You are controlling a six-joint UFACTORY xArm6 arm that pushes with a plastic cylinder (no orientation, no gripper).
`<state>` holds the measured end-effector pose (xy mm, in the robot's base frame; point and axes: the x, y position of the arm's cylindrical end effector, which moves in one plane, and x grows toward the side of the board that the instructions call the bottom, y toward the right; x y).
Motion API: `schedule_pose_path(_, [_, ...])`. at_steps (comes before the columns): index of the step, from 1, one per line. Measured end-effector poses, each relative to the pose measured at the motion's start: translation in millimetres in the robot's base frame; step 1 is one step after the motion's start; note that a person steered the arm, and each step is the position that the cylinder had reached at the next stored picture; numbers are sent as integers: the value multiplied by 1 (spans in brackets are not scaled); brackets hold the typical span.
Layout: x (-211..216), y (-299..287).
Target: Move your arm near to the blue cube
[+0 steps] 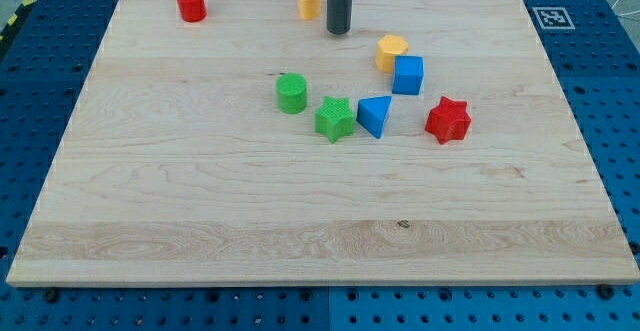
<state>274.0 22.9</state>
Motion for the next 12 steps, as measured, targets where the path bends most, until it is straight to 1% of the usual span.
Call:
schedule_pose_path(5, [0,20])
schedule_pose_path(8, [2,17])
schedule_pose_path(10, [57,-22])
schedule_pose_path(11, [80,-7])
schedule_pose_path(12, [93,18])
